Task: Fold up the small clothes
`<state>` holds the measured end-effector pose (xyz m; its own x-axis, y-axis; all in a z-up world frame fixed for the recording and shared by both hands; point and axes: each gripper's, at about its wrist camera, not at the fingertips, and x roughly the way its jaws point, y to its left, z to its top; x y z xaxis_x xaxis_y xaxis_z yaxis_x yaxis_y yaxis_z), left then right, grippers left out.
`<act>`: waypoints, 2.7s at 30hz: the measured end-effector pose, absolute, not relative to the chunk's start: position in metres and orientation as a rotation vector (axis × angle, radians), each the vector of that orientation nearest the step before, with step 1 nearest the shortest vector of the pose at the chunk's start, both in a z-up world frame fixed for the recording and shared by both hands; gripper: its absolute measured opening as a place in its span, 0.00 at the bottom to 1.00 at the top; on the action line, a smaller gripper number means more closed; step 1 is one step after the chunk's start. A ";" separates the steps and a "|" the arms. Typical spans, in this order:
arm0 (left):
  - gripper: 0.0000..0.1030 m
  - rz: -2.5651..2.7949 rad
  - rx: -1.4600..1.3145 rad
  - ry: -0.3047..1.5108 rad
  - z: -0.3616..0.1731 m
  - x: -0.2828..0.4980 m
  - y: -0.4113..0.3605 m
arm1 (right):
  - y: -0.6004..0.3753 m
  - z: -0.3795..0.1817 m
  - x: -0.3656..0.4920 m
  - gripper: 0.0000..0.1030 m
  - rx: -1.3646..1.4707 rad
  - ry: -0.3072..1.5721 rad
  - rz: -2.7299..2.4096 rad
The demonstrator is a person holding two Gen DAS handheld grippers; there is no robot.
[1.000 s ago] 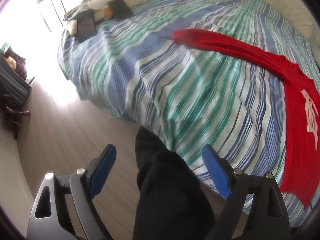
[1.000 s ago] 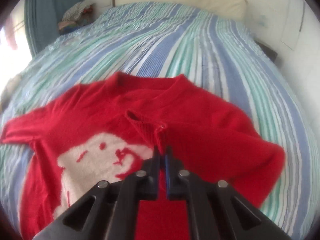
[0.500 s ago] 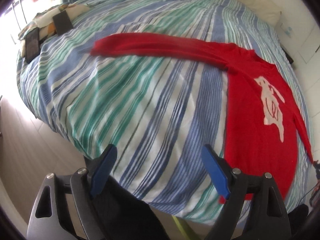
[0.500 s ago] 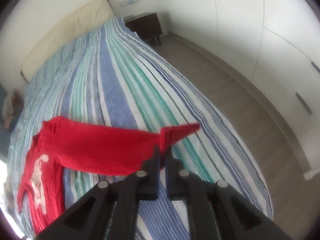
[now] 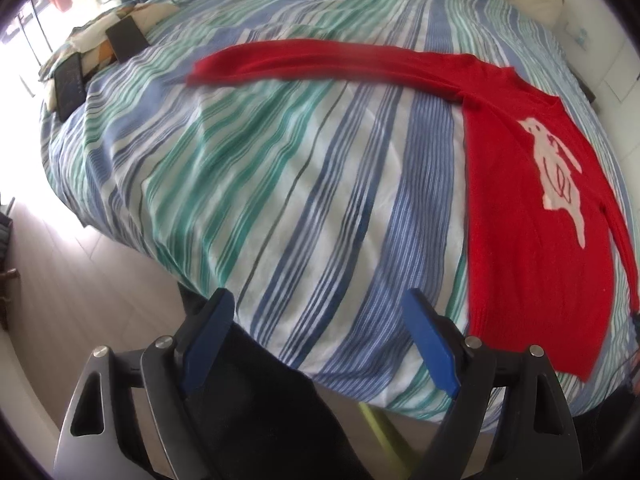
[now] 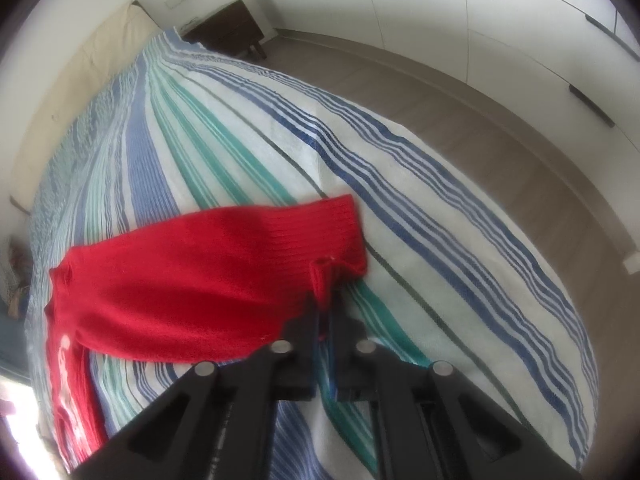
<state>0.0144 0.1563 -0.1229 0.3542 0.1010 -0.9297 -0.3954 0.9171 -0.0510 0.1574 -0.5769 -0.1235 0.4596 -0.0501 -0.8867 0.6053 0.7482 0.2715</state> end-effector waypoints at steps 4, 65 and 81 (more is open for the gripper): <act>0.85 0.305 -0.285 1.186 -0.131 0.012 0.154 | -0.575 -0.121 0.157 0.02 0.608 1.014 -0.436; 0.02 -0.090 -0.179 1.281 -0.180 0.028 0.066 | -0.280 -0.152 0.069 0.04 0.238 1.401 0.196; 0.79 0.008 -0.173 1.209 -0.145 0.003 0.095 | -0.307 -0.086 0.035 0.54 0.180 1.209 0.004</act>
<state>0.0032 0.0947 -0.1451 0.3559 -0.0858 -0.9306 -0.0986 0.9868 -0.1287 0.0350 -0.3068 -0.0862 0.3560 0.0993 -0.9292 0.0929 0.9857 0.1409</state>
